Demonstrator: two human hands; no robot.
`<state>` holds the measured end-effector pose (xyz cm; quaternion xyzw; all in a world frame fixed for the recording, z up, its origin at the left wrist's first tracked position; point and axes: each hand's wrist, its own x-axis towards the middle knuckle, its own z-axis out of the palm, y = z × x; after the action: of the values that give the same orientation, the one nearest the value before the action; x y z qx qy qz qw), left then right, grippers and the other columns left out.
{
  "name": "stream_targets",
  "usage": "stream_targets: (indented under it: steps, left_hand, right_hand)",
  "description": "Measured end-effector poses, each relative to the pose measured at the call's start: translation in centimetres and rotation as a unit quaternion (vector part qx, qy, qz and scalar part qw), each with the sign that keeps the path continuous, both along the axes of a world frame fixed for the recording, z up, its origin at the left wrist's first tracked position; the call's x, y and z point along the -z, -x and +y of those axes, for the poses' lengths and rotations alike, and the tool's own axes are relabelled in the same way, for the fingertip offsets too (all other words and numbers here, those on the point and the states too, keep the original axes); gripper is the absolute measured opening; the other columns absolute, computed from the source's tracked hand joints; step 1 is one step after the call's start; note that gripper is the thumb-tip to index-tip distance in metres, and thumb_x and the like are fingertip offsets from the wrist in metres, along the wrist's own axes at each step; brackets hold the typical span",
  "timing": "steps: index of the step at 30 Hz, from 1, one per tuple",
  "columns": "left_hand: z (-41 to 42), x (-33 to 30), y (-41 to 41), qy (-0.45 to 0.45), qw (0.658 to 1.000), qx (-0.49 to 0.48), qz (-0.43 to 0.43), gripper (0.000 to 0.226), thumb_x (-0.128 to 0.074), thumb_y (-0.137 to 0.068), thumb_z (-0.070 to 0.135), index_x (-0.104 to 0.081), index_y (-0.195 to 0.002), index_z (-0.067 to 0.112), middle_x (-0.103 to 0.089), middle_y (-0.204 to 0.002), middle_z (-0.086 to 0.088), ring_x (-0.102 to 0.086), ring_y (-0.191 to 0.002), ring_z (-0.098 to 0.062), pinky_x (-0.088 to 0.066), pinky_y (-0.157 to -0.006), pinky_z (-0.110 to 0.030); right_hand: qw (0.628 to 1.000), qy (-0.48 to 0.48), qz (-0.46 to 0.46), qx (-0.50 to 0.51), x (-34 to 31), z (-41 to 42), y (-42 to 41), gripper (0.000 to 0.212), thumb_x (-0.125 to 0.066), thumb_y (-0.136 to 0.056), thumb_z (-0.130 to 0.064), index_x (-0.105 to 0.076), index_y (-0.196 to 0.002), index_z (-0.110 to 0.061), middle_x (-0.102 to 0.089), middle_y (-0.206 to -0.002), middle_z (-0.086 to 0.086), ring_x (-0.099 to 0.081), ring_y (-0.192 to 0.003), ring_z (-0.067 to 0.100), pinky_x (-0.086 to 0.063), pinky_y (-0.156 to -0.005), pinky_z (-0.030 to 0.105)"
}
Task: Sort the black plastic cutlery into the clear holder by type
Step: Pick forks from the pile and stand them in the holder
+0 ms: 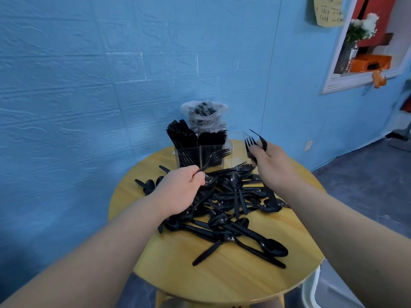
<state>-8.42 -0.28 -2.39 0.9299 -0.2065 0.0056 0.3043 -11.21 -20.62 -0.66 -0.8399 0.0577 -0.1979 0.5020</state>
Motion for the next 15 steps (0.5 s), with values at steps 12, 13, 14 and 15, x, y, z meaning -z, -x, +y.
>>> stream_targets:
  steps: [12, 13, 14, 15]
  left_hand:
    - [-0.9, -0.1, 0.6, 0.106, 0.99, 0.033, 0.087, 0.035, -0.03, -0.101, 0.029, -0.056, -0.092, 0.008, -0.046, -0.07, -0.001, -0.043, -0.066, -0.017, -0.034, -0.065, -0.032]
    - [-1.0, -0.1, 0.7, 0.107, 0.989, 0.045, 0.09, 0.035, -0.031, -0.101, 0.032, -0.056, -0.092, 0.01, -0.046, -0.069, 0.0, -0.042, -0.064, -0.015, -0.035, -0.064, -0.03]
    - [-1.1, -0.2, 0.8, 0.094, 0.99, 0.055, 0.086, 0.034, -0.033, -0.101, 0.036, -0.056, -0.091, 0.012, -0.046, -0.067, 0.002, -0.041, -0.06, -0.013, -0.035, -0.061, -0.028]
    - [-1.2, -0.2, 0.9, 0.076, 0.992, 0.061, 0.08, 0.032, -0.035, -0.101, 0.037, -0.054, -0.09, 0.014, -0.045, -0.064, 0.003, -0.04, -0.056, -0.011, -0.034, -0.058, -0.027]
  right_hand:
    - [0.994, -0.093, -0.028, -0.055, 0.2, 2.4, -0.1, 0.008, -0.061, -0.083, -0.007, -0.067, -0.087, -0.003, -0.067, -0.062, 0.0, -0.046, -0.048, 0.003, -0.039, -0.053, 0.018]
    - [0.995, -0.086, -0.03, -0.046, 0.4, 2.4, -0.4, 0.009, -0.061, -0.081, -0.009, -0.068, -0.087, -0.005, -0.071, -0.073, 0.008, -0.05, -0.052, 0.006, -0.044, -0.056, 0.025]
    - [0.996, -0.078, -0.032, -0.038, 0.5, 2.4, -0.5, 0.01, -0.062, -0.08, -0.01, -0.069, -0.086, -0.006, -0.071, -0.079, 0.014, -0.052, -0.055, 0.008, -0.048, -0.057, 0.03]
    - [0.996, -0.073, -0.038, -0.031, 0.7, 2.4, -0.6, 0.009, -0.063, -0.08, -0.012, -0.069, -0.085, -0.007, -0.071, -0.081, 0.015, -0.054, -0.058, 0.01, -0.05, -0.06, 0.032]
